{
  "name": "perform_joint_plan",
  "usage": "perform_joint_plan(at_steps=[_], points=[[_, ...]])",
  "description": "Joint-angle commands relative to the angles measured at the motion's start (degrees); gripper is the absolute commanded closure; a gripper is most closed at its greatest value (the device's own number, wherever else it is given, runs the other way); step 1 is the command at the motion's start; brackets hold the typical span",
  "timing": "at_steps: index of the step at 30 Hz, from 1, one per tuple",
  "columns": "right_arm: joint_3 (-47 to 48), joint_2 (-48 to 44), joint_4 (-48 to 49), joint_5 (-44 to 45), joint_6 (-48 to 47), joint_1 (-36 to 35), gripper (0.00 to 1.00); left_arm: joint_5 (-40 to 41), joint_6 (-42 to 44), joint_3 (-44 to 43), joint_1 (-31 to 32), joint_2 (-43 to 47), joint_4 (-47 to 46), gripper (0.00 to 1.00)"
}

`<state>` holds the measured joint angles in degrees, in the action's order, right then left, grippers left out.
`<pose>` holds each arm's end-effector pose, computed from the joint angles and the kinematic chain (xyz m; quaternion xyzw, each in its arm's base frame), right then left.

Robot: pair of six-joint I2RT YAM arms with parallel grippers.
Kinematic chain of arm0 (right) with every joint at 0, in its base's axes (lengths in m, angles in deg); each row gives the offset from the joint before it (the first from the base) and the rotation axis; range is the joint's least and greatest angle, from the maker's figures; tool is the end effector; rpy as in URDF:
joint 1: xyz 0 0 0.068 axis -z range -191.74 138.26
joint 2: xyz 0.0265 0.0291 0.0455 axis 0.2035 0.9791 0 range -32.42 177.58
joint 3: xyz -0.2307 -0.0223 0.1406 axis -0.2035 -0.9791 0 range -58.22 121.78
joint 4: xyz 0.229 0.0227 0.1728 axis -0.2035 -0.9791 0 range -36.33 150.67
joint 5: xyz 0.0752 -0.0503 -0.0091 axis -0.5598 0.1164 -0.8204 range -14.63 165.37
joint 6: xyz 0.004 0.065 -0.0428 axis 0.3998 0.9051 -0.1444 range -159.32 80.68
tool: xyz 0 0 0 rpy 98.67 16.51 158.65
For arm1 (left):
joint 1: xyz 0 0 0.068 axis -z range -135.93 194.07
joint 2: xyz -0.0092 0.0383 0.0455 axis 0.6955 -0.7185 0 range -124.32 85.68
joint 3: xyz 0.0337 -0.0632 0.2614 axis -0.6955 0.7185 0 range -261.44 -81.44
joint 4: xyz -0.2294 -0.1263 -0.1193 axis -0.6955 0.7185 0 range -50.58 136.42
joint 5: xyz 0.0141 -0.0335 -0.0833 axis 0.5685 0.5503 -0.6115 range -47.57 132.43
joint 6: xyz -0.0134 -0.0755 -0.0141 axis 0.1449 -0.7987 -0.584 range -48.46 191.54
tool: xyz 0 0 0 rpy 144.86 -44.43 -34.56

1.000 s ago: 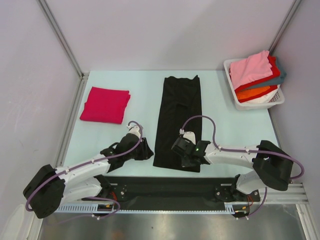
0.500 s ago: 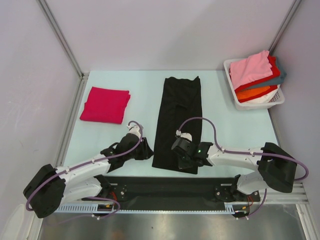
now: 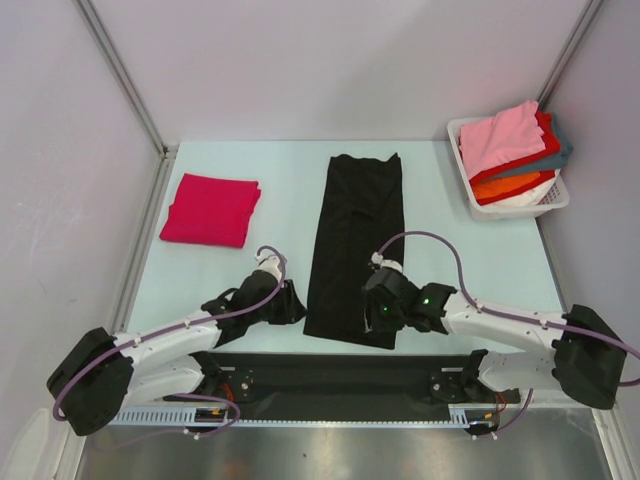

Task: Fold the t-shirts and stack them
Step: Fold the tshirt

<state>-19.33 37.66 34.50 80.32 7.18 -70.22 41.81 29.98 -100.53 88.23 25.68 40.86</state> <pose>0.1466 0.2280 0.1518 -0.0880 0.9549 0.1974 0.2038 0.1705 -0.1666 0.1124 0.0230 0.9145 -0.2784 0.2927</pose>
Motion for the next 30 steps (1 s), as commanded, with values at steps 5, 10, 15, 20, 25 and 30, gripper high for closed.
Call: perform_joint_plan(at_steps=[5, 10, 15, 20, 25, 30], points=[[-5.48, -8.64, -9.06, 1.11, 2.63, 4.33, 0.48, -3.85, -1.24, 3.00, 0.66, -0.81, -3.98, 0.52], [-9.45, -11.55, -9.78, -0.12, 2.81, 7.24, 0.50, -5.88, -2.47, 4.24, 1.01, -1.34, -6.70, 0.52], [-11.47, -10.32, -6.62, -2.30, 2.72, 8.20, 0.54, -7.90, -3.09, 4.50, 1.28, -4.14, -9.68, 0.56], [-12.09, -8.30, -4.24, -4.07, 2.63, 8.20, 0.60, -9.04, -3.53, 4.59, 1.45, -6.44, -11.71, 0.66], [-12.17, -8.91, -3.36, -4.33, 2.10, 8.38, 0.74, -9.13, -4.14, 4.68, 1.98, -7.31, -12.59, 0.79], [-12.26, -10.31, -3.01, -7.76, 1.93, 10.40, 1.00, -9.31, -4.05, 4.42, 1.98, -7.67, -12.51, 1.00]])
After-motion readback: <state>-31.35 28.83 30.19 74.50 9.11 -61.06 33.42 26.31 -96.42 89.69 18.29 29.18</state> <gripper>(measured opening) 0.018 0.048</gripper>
